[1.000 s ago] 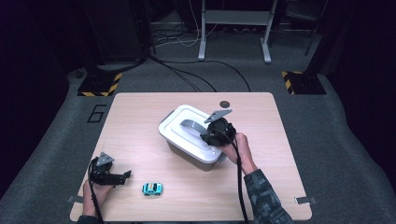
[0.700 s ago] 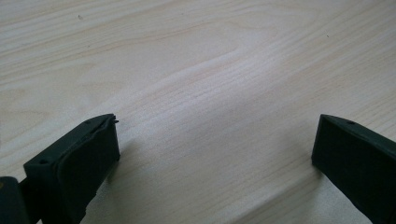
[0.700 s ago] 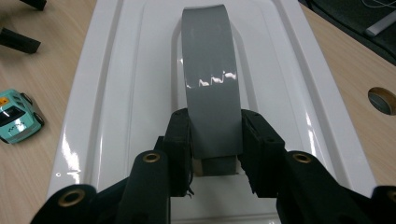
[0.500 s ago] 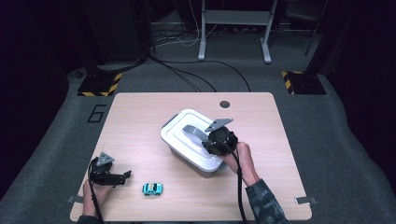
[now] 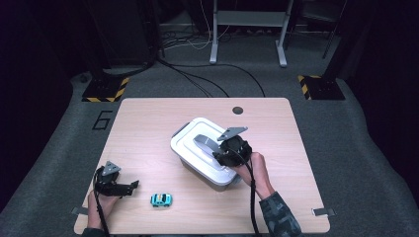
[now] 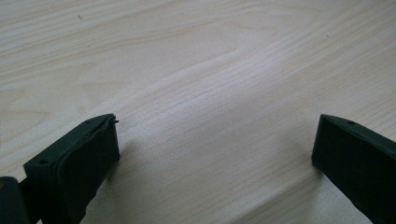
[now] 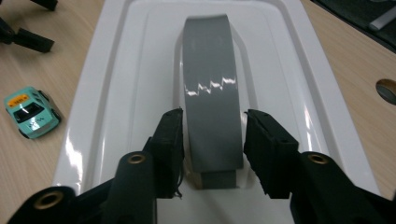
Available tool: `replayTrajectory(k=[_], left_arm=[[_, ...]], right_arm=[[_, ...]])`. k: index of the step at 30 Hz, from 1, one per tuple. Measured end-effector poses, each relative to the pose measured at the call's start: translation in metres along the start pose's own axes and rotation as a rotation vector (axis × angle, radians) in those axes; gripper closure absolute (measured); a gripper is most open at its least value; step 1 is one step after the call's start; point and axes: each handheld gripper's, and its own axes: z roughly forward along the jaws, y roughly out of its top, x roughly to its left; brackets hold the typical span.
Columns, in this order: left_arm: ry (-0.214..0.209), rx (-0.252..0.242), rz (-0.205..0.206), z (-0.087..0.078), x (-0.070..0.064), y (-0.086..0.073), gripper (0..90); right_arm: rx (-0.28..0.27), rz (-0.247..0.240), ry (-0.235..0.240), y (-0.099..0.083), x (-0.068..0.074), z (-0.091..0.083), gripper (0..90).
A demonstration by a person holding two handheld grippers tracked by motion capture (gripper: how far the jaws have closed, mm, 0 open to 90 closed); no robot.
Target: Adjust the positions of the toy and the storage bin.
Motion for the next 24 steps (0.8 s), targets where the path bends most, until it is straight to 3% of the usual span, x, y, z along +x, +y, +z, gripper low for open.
replayTrajectory(k=[4,10,15,24], left_arm=[[0.000,0.000,0.000,0.000,0.000,0.000,0.2],[0.000,0.000,0.000,0.000,0.000,0.000,0.2],[0.000,0.000,0.000,0.000,0.000,0.000,0.3],[0.000,0.000,0.000,0.000,0.000,0.000,0.2]], right_arm=[[-0.015,-0.027,0.003,0.010,0.001,0.002,52.0],[-0.008,-0.079,-0.008,0.030,0.003,0.011,54.6],[0.004,-0.072,-0.010,0.032,0.003,0.017,65.5],[-0.004,-0.041,0.016,0.030,0.002,0.016,66.7]])
